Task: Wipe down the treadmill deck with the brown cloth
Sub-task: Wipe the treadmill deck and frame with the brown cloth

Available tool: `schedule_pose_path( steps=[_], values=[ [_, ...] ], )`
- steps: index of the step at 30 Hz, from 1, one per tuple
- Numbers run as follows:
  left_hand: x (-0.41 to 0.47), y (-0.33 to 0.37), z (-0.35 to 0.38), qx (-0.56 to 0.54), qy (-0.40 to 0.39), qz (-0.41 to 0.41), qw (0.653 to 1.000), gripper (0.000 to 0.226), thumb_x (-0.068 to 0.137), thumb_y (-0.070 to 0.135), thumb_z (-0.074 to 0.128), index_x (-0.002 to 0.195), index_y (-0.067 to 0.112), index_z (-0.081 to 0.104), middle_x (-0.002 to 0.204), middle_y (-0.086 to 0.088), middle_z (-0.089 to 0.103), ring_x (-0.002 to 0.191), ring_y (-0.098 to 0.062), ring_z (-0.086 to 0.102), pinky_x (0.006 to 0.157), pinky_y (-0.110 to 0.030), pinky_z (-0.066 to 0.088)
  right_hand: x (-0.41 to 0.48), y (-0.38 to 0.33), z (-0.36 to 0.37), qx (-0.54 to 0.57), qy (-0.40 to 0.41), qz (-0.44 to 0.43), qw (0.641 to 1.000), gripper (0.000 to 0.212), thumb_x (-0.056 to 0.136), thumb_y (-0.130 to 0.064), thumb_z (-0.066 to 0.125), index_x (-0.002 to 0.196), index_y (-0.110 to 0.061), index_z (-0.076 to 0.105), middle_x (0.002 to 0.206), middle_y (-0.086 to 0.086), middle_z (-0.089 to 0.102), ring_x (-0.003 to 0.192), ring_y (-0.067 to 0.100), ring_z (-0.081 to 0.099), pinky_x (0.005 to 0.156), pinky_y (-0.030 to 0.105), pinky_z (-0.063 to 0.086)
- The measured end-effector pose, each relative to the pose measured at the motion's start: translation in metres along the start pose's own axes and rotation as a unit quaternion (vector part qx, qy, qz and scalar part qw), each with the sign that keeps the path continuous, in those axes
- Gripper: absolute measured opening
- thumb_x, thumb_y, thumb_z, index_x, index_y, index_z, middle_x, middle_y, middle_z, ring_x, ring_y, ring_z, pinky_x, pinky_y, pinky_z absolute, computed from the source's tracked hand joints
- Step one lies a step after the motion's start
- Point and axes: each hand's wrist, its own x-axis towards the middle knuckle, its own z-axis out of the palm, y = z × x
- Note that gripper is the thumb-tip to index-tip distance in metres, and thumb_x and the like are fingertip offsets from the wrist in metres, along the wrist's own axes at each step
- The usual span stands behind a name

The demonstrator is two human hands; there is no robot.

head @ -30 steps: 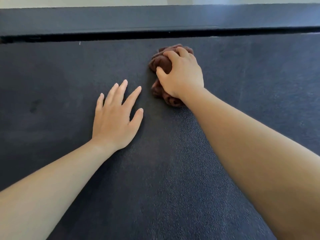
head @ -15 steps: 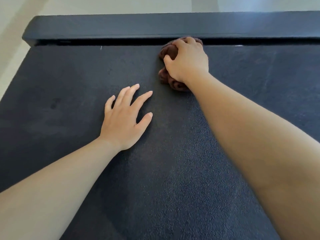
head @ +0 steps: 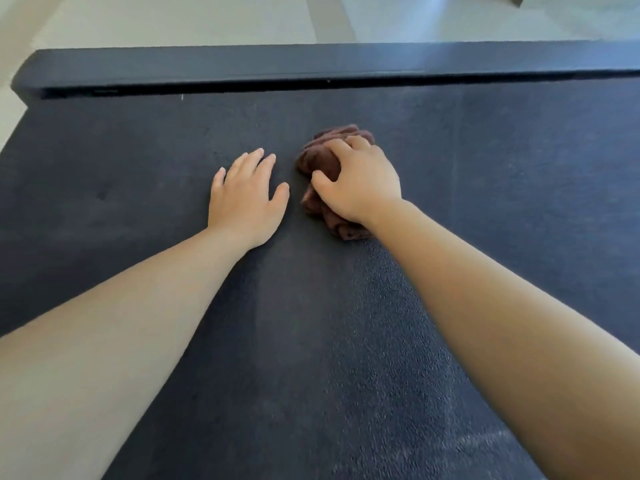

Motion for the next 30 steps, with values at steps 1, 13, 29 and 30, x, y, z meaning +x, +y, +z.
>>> schedule_pose_path(
  steps=[1, 13, 29, 30],
  values=[
    [-0.005, -0.001, -0.003, -0.001, -0.012, 0.010, 1.000, 0.053, 0.097, 0.039, 0.035, 0.146, 0.019, 0.028, 0.156, -0.001, 0.020, 0.144, -0.018, 0.012, 0.116, -0.044, 0.008, -0.020, -0.004, -0.003, -0.001, -0.003, 0.002, 1.000, 0.053, 0.086, -0.049, 0.049, 0.134, -0.027, 0.047, 0.141, 0.004, 0.044, 0.125, 0.029, 0.040, 0.091, 0.038, 0.041],
    [-0.109, -0.079, -0.046, 0.010, -0.087, 0.145, 0.986, 0.056, 0.093, 0.046, 0.031, 0.146, 0.029, 0.027, 0.157, 0.005, 0.016, 0.145, -0.016, 0.011, 0.116, -0.038, 0.011, -0.191, -0.066, -0.010, 0.046, 0.012, 0.042, 0.998, 0.055, 0.080, -0.046, 0.056, 0.131, -0.026, 0.053, 0.142, 0.003, 0.044, 0.128, 0.025, 0.040, 0.103, 0.041, 0.037],
    [0.018, -0.101, -0.038, 0.057, -0.073, 0.045, 0.995, 0.056, 0.096, 0.046, 0.028, 0.149, 0.029, 0.020, 0.159, -0.001, 0.010, 0.145, -0.019, 0.004, 0.115, -0.049, 0.004, -0.005, -0.077, 0.026, 0.032, 0.028, 0.054, 0.998, 0.048, 0.084, -0.047, 0.048, 0.127, -0.024, 0.053, 0.137, 0.003, 0.046, 0.124, 0.027, 0.040, 0.097, 0.048, 0.042],
    [0.024, -0.104, -0.037, 0.057, -0.070, 0.035, 0.995, 0.055, 0.096, 0.046, 0.027, 0.148, 0.031, 0.020, 0.159, 0.000, 0.010, 0.145, -0.018, 0.003, 0.116, -0.049, 0.003, 0.009, -0.076, 0.028, 0.035, 0.030, 0.058, 0.997, 0.048, 0.084, -0.047, 0.047, 0.126, -0.024, 0.053, 0.137, 0.004, 0.046, 0.124, 0.027, 0.041, 0.097, 0.048, 0.042]
  ],
)
